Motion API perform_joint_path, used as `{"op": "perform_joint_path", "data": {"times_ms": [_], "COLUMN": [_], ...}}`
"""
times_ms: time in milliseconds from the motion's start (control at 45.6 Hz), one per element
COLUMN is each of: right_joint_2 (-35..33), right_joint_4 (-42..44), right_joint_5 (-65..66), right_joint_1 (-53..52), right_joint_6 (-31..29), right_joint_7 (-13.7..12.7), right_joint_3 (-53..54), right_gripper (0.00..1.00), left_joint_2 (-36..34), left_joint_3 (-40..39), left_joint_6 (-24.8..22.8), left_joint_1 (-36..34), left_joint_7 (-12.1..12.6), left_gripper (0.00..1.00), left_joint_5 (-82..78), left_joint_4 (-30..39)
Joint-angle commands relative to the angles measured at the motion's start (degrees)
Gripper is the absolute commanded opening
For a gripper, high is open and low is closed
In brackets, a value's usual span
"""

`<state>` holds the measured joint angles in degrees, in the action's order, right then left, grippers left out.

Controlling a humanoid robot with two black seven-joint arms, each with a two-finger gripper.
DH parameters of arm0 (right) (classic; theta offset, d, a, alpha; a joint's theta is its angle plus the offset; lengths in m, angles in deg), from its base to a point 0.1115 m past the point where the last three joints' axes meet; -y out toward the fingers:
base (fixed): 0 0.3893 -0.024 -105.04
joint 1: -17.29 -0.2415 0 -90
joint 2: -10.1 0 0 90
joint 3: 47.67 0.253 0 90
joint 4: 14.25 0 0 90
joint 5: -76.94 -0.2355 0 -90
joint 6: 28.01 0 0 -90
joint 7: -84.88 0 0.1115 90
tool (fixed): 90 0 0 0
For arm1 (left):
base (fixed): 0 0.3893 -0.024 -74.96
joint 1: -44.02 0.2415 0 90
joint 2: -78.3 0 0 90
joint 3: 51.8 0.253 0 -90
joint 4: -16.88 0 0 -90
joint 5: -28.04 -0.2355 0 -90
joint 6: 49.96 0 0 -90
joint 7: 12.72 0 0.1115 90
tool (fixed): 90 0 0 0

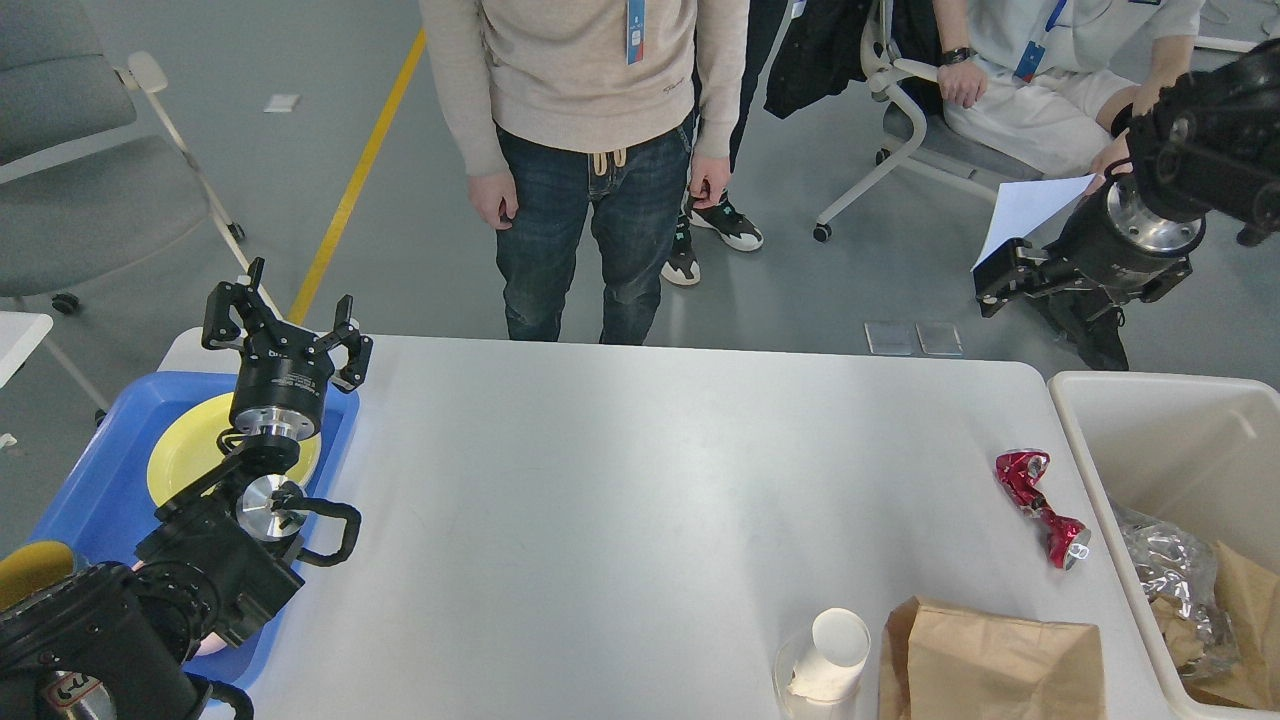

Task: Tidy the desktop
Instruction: 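Move the right gripper down toward the red wrapper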

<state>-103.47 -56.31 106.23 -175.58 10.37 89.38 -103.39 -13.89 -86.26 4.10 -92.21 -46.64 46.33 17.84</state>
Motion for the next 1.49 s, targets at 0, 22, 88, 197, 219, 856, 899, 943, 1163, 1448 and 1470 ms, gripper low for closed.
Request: {"op": "perform_joint_path", "data": {"times_ms": [0, 22, 88, 197, 219, 856, 899, 943, 1163, 1448, 1470], "right_joint_2": [0.4, 0.4, 0.3, 0.2, 0.2, -1.0, -0.5, 0.3, 5.5, 14.3, 14.4], "right_joint_4": [-4.0, -4.6, -6.0, -6.5, -6.6, 3.5, 5.3, 6.5, 12.4, 31.8, 32.1], "right_joint_5": [-0.2, -0.3, -0.3, -0.3, -0.3, 3.3, 4.9, 6.3, 10.4, 10.2, 10.2], "right_joint_1": [-7.8, -8.9, -12.1, -15.3, -15.3, 20.8, 24.0, 27.2, 40.5, 54.3, 54.5], "right_joint_6": [-3.4, -3.4, -3.4, -3.4, -3.4, 13.2, 16.9, 20.6, 37.5, 42.5, 42.6], "right_joint_7": [0.0, 0.0, 0.0, 0.0, 0.0, -0.1, -0.1, -0.1, 0.0, 0.2, 0.2], "right_joint_3": [-0.1, -0.1, -0.2, -0.3, -0.3, -0.5, -0.5, -0.4, -0.4, -0.4, -0.4], "right_gripper": [1.0, 1.0, 1.0, 1.0, 1.0, 1.0, 1.0, 1.0, 1.0, 1.0, 0.99], "left_joint_2": [0.0, 0.0, 0.0, -0.1, 0.0, -0.1, -0.1, -0.1, 0.0, 0.0, 0.0], "left_joint_3": [0.0, 0.0, 0.0, 0.0, 0.0, 0.0, 0.0, 0.0, 0.0, 0.0, 0.0], "left_joint_6": [0.1, 0.1, 0.0, 0.1, 0.0, 0.0, 0.0, 0.0, 0.0, 0.0, 0.0], "left_joint_1": [0.0, 0.0, 0.0, 0.0, 0.0, 0.0, 0.0, 0.0, 0.0, 0.0, 0.0], "left_joint_7": [0.0, 0.0, 0.0, 0.0, 0.0, 0.0, 0.0, 0.0, 0.0, 0.0, 0.0], "left_gripper": [0.96, 0.97, 0.97, 0.97, 0.97, 0.97, 0.97, 0.97, 0.96, 0.97, 0.97], "left_joint_5": [0.0, 0.0, 0.0, 0.0, 0.0, 0.0, 0.0, 0.0, 0.0, 0.0, 0.0], "left_joint_4": [0.0, 0.0, 0.0, 0.0, 0.0, 0.0, 0.0, 0.0, 0.0, 0.0, 0.0]}}
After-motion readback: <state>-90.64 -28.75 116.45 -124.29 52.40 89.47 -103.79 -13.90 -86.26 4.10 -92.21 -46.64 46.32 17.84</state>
